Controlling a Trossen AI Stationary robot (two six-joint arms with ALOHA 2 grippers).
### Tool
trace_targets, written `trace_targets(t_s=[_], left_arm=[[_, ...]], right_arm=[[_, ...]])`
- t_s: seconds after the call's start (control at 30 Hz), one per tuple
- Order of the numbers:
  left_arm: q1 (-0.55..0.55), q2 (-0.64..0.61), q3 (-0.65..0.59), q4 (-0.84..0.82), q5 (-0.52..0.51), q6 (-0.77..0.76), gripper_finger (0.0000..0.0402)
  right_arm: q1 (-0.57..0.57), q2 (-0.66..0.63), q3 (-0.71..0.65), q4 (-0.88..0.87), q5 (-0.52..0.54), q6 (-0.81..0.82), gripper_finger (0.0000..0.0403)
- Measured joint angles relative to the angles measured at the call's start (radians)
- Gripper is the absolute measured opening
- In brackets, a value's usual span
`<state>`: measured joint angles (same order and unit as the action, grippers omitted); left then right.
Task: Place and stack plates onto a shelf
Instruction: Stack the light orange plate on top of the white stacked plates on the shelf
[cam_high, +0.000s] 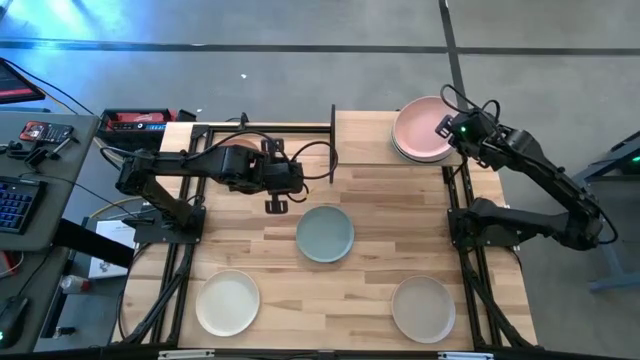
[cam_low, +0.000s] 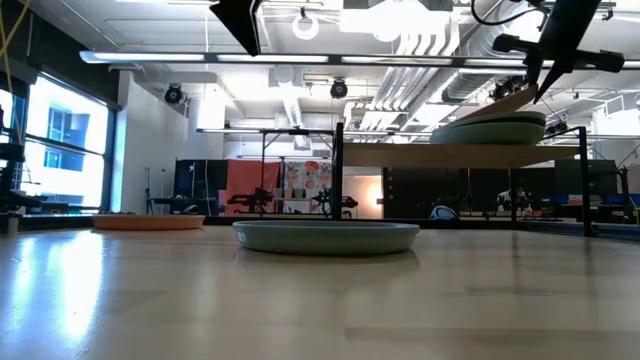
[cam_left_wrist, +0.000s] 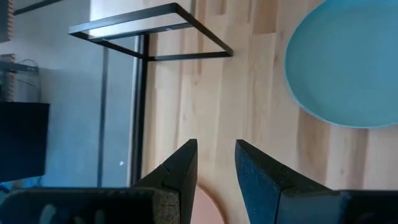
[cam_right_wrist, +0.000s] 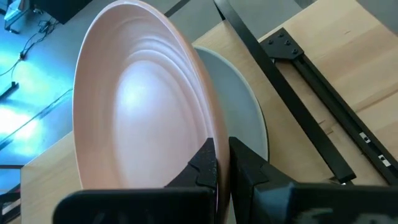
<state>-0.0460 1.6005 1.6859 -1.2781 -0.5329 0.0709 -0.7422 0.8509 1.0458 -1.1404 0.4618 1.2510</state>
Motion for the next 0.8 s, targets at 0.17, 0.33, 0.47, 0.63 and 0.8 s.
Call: trace_targets(t_s=[0.17, 0.33, 0.47, 0.63, 0.8], left_arm=[[0.0, 0.0, 0.0, 0.0, 0.01, -0.015, 0.0097], [0.006, 0.0, 0.0, 0.0, 0.008, -0.015, 0.0097], [0.006, 0.0, 0.0, 0.0, 0.008, -0.008, 0.0097], [0.006, 0.0, 0.0, 0.0, 0.007, 0.017, 0.0097], [0.006, 0.0, 0.0, 0.0, 0.007, -0.015, 0.0097]], right_arm=[[0.0, 0.0, 0.0, 0.002, -0.03, -0.017, 0.0001], [0.0, 0.0, 0.0, 0.002, -0.036, -0.021, 0.0001], [0.0, 0.0, 0.0, 0.001, -0.027, -0.008, 0.0001], [0.0, 0.0, 0.0, 0.001, -0.029, -0.003, 0.0001], [0.0, 0.0, 0.0, 0.0, -0.03, -0.003, 0.0001]])
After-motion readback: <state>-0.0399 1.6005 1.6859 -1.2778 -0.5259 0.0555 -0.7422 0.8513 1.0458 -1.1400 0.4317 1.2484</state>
